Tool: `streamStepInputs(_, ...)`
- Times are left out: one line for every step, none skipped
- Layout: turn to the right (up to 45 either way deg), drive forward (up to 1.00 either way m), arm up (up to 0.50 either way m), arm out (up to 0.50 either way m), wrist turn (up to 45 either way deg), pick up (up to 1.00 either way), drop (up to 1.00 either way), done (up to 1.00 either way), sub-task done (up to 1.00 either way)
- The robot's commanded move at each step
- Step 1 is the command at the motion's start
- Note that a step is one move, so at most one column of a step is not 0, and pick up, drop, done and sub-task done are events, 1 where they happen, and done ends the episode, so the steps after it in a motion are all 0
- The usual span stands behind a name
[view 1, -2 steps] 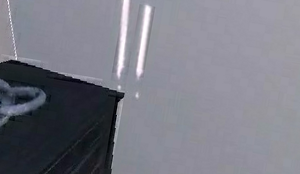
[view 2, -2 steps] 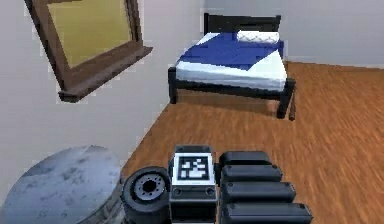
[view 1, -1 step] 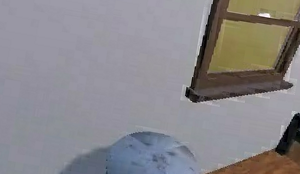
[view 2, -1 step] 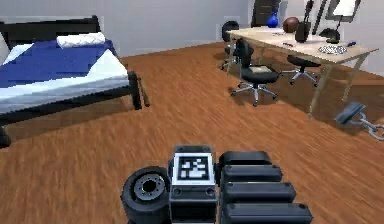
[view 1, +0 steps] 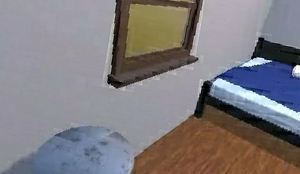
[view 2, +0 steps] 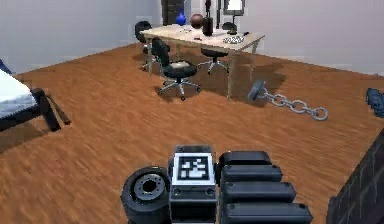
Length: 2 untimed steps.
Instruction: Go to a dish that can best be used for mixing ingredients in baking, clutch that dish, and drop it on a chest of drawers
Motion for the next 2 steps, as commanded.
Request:
streamStepInputs(-45.0,0.0,0.0,0.0,0.0,0.0,0.0,0.0,0.0)
streamStepInputs(-45.0,0.0,0.0,0.0,0.0,0.0,0.0,0.0,0.0)
